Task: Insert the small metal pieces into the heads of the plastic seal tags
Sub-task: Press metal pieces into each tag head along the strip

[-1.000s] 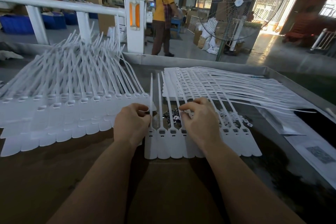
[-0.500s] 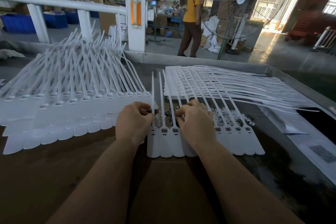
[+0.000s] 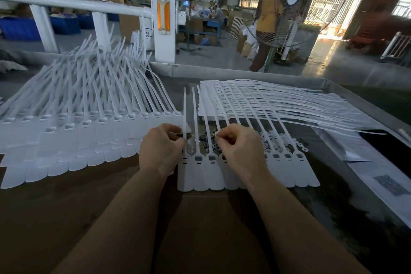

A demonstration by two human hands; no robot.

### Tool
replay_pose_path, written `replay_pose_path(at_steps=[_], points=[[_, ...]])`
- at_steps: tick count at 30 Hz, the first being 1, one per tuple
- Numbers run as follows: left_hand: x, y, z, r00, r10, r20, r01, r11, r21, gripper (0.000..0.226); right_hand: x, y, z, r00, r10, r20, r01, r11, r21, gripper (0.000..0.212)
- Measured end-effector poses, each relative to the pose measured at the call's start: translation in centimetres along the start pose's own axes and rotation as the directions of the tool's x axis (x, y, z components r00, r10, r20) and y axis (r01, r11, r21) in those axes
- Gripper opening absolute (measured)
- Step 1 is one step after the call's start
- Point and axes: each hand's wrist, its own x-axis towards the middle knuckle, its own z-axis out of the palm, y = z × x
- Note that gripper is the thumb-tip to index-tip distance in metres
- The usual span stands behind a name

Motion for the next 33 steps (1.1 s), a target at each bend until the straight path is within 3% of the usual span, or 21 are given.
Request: replay_pose_path(at_steps=[4,12,25,33], points=[[0.0,0.0,0.0,1.0,-0.001,0.002,0.001,1.0,0.003,0.024,-0.2,-0.1,0.1,1.0,0.011,-0.008,-0.011,0.996,0.084,0.015],[0.0,-0.1,0.1,1.0,0.007,-0.001,-0.007,1.0,0.006,0.023,-0.5,-0.6,0.4,0.988,-0.005,0.153,-0.027,0.979,0.204,0.013],[-0.2,0.1,0.0,1.0,0.009,-0.001,-0.009,1.0,0.012,0.025,-0.9,-1.1,0.1,0.943,-0.068,0.326,0.038,0.995,0.097,0.009],[-0.1,0.2,-0.1,1.0,0.016,0.002,-0.016,1.0,0.021,0.026,-0.9,-1.4,0.1,0.939,-0.092,0.33,0.098,0.995,-0.002,0.011]])
